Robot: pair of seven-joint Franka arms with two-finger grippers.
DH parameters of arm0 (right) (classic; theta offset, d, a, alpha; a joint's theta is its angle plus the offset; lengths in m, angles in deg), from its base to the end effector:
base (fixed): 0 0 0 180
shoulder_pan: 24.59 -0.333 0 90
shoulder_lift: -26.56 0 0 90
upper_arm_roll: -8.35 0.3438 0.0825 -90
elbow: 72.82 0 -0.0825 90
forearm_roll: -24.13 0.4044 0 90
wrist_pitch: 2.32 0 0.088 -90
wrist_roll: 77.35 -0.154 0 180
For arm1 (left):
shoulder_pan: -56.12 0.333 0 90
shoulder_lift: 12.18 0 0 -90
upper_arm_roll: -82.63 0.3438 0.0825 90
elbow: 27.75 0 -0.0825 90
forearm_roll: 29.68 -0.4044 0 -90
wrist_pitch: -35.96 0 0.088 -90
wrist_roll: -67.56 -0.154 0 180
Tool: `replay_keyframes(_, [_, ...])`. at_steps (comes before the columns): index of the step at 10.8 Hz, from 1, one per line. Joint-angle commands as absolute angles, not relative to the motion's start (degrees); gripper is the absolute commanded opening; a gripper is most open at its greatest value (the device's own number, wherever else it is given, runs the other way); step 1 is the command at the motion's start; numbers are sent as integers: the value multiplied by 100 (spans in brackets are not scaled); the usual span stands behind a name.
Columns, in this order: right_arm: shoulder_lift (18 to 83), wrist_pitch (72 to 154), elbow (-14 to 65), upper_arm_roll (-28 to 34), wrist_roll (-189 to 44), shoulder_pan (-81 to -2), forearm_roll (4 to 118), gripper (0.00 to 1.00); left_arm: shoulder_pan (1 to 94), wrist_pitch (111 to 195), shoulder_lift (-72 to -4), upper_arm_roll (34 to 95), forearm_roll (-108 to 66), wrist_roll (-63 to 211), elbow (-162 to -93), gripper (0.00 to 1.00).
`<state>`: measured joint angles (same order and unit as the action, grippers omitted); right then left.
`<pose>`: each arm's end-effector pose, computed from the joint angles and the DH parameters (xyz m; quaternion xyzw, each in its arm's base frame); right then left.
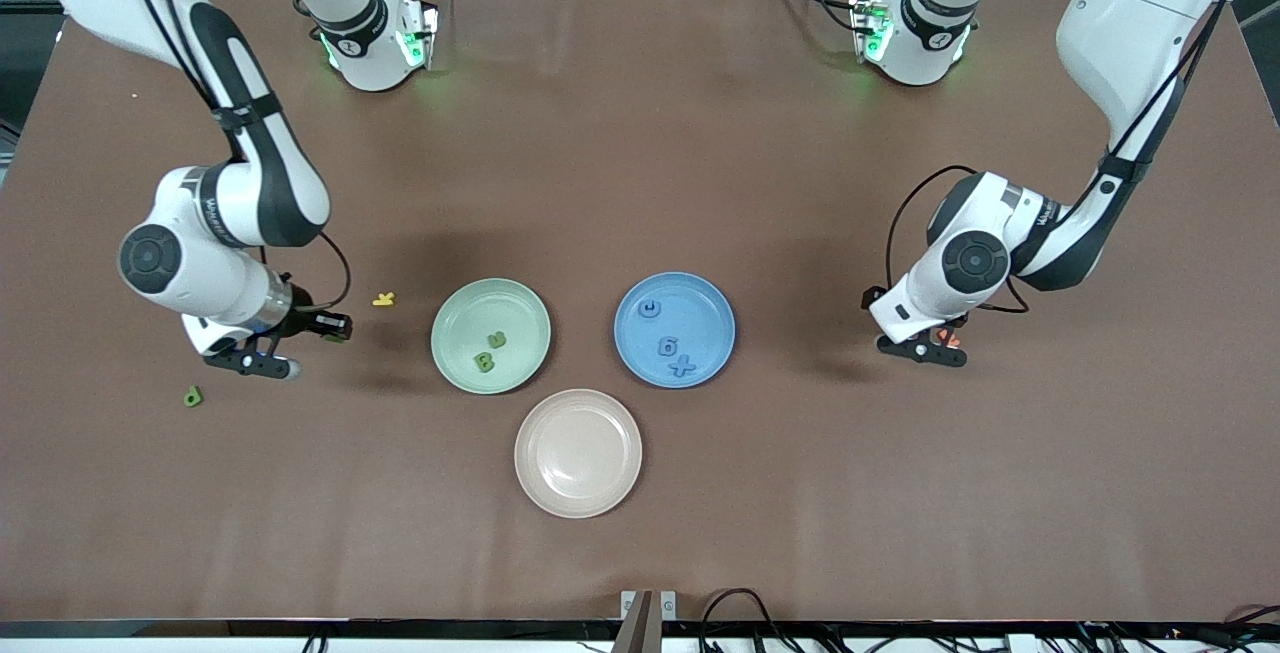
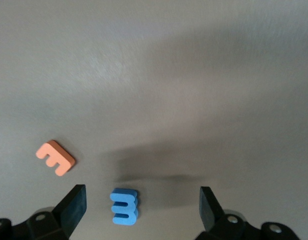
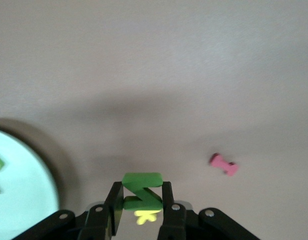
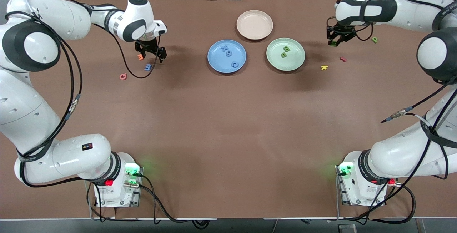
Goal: Sort letters by color into matching plates
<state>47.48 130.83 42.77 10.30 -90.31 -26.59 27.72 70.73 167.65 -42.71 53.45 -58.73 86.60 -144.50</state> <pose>0.6152 0.0456 0.2294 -0.9940 0.1014 0.0332 0.0237 0.5798 -0.1308 0.1559 -0.9873 0.1292 0.0648 0.0660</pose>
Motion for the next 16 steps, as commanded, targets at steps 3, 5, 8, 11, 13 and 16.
replay_keyframes(3, [4993,12987,3828,1011,-10326,-3485,2993,19,7546,17307,-4109,5302,-6352,8654,-15159,100])
replay_keyframes(5, [5230,12987,3565,1028,-10669,-3758,3028,19,7765,17307,-4127,5275,-6335,8663,-15159,100])
replay_keyframes(8, [5582,12987,3187,1028,-11109,-4189,3037,19,7748,17298,-4127,5266,-6256,8733,-15168,100])
replay_keyframes(11, [5662,12987,3150,1037,-11190,-4366,3028,39,7722,17298,-4144,5258,-6247,8927,-15194,100])
replay_keyframes(13, [5662,12917,3151,1028,-11199,-4331,3029,100,7722,17298,-4171,5249,-6247,8918,-15186,0])
replay_keyframes(16, [5522,12409,3107,1002,-10347,-4147,3028,100,7748,17298,-4206,5249,-6247,8927,-15159,0])
